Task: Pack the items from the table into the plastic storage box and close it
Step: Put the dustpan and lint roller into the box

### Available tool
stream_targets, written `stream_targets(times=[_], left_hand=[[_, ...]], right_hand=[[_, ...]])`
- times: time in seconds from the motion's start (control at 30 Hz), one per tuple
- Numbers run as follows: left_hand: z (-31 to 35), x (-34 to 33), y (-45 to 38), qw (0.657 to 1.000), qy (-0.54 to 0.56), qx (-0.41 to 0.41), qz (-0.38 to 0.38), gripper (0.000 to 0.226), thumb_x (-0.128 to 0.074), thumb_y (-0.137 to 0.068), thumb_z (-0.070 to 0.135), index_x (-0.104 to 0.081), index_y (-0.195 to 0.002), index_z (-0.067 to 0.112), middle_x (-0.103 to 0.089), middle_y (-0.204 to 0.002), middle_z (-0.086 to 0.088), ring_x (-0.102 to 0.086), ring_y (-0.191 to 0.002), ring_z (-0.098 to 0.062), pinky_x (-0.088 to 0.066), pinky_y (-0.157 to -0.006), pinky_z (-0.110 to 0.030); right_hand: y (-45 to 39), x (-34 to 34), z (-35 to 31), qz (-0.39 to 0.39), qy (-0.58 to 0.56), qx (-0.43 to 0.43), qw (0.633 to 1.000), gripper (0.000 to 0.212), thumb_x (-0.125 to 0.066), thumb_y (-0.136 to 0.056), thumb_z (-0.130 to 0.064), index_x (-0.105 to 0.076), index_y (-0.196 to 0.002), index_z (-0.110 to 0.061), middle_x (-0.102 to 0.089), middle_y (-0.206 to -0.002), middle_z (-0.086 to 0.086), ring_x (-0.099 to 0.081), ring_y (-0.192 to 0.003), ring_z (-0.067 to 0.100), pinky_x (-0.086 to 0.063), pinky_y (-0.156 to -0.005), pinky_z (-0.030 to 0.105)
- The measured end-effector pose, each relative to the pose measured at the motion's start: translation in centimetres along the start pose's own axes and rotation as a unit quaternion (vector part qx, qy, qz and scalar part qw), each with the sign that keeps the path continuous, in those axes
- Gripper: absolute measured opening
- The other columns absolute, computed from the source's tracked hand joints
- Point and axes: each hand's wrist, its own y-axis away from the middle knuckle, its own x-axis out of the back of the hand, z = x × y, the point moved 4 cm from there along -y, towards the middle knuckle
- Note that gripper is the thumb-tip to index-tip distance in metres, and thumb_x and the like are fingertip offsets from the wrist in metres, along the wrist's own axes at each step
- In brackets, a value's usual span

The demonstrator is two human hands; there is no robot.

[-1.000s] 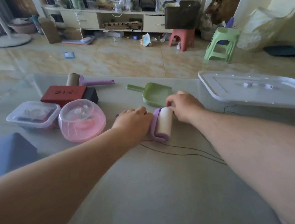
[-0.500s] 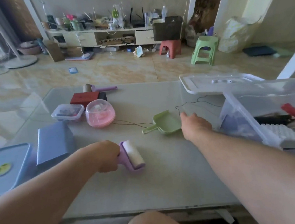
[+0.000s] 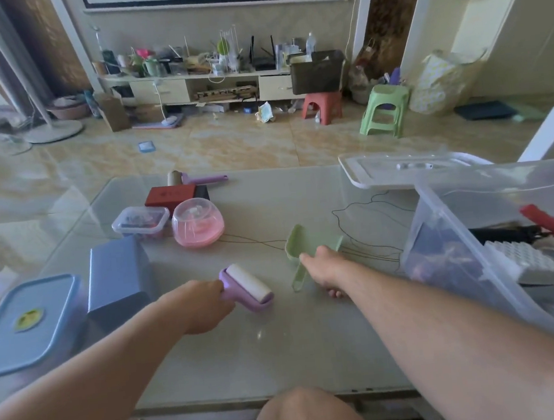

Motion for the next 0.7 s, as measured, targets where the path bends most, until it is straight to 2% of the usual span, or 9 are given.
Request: stream_targets(times=[0.07,0.13,0.27,0.33,0.43,0.5,0.57,0.6,0.7], left_hand=[[0.9,0.1,-0.3,1.0,-0.01,-0.009,-0.002,0.04,-0.031,-0.11,0.033,-0.05,-0.139,0.012,-0.056,-0.143,-0.008,-0.055,-0.128,-0.03,-0.039,-0.102,-0.034],[1.9,0.1,-0.8,1.0,-0.007,-0.012,0.002,0.039,-0.031,-0.11,0.027,-0.05,-0.139,0.01,-0.057,-0.141,-0.011,-0.055,-0.127,-0.032,-0.039,-0.101,-0.033],[2.3,-0.5,-1.6,1.0,-0.008,0.021,0.016,0.036,-0.04,-0.102,0.031,-0.065,-0.121,0.013,-0.067,-0.125,-0.009,-0.064,-0.114,-0.03,-0.051,-0.094,-0.034],[1.9,-1.1,-1.9,0.998,-0.001,0.054,0.033,0.035,-0.044,-0.098,0.035,-0.07,-0.113,0.016,-0.07,-0.118,-0.006,-0.068,-0.107,-0.029,-0.056,-0.088,-0.036],[2.2,-1.3,-1.3,0.994,-0.032,0.07,0.077,0.038,-0.046,-0.096,0.042,-0.071,-0.11,0.017,-0.072,-0.112,-0.004,-0.071,-0.103,-0.027,-0.056,-0.081,-0.034],[2.9,-1.1,-0.4,0.992,-0.055,0.066,0.09,0.04,-0.046,-0.096,0.047,-0.072,-0.106,0.018,-0.073,-0.107,0.0,-0.071,-0.098,-0.023,-0.055,-0.077,-0.03],[3.6,-0.8,0.8,0.993,-0.05,0.068,0.088,0.034,-0.049,-0.092,0.051,-0.069,-0.089,0.023,-0.072,-0.092,0.005,-0.07,-0.085,-0.018,-0.05,-0.066,-0.026],[3.8,-0.2,1.7,0.993,-0.044,0.074,0.084,0.031,-0.051,-0.088,0.051,-0.064,-0.081,0.024,-0.069,-0.082,0.007,-0.068,-0.077,-0.015,-0.047,-0.063,-0.024],[3.6,2.9,3.3,0.991,-0.011,0.064,0.121,0.03,-0.058,-0.083,0.049,-0.059,-0.069,0.022,-0.064,-0.067,0.008,-0.062,-0.063,-0.007,-0.048,-0.062,-0.023]], right_hand=[[0.0,0.9,0.6,0.019,0.075,-0.007,0.997,0.074,-0.033,-0.099,-0.064,-0.055,-0.144,-0.009,-0.062,-0.139,0.021,-0.069,-0.113,0.038,-0.05,-0.083,0.036],[0.3,1.3,1.0,0.02,0.113,0.002,0.993,0.083,-0.041,-0.094,-0.071,-0.052,-0.149,-0.01,-0.058,-0.147,0.018,-0.061,-0.128,0.035,-0.048,-0.097,0.036],[1.7,0.6,0.8,0.001,0.155,0.072,0.985,0.081,-0.066,-0.078,-0.077,-0.058,-0.134,-0.019,-0.061,-0.137,0.011,-0.06,-0.122,0.03,-0.048,-0.089,0.035],[2.8,0.3,0.7,-0.001,0.16,0.097,0.982,0.082,-0.07,-0.073,-0.079,-0.059,-0.129,-0.02,-0.059,-0.135,0.011,-0.06,-0.119,0.029,-0.048,-0.087,0.035],[5.0,-0.2,0.9,-0.039,0.144,0.08,0.986,0.108,-0.071,-0.064,-0.087,-0.052,-0.143,-0.016,-0.042,-0.143,0.012,-0.058,-0.124,0.032,-0.046,-0.091,0.036],[6.2,-0.8,1.3,-0.043,0.186,0.08,0.978,0.092,-0.081,-0.072,-0.065,-0.051,-0.143,-0.015,-0.039,-0.141,0.012,-0.061,-0.119,0.034,-0.051,-0.093,0.038],[7.3,-1.0,1.6,-0.005,0.186,0.085,0.979,0.059,-0.076,-0.086,-0.028,-0.057,-0.139,-0.01,-0.053,-0.138,0.015,-0.065,-0.116,0.036,-0.055,-0.09,0.039],[7.8,-0.7,1.5,0.016,0.165,0.091,0.982,0.05,-0.071,-0.089,-0.018,-0.06,-0.136,-0.007,-0.06,-0.133,0.018,-0.067,-0.116,0.036,-0.056,-0.09,0.039],[10.1,3.0,-0.6,0.087,0.105,0.154,0.979,0.035,-0.068,-0.087,-0.007,-0.069,-0.121,-0.006,-0.07,-0.115,0.019,-0.07,-0.108,0.037,-0.057,-0.085,0.037]])
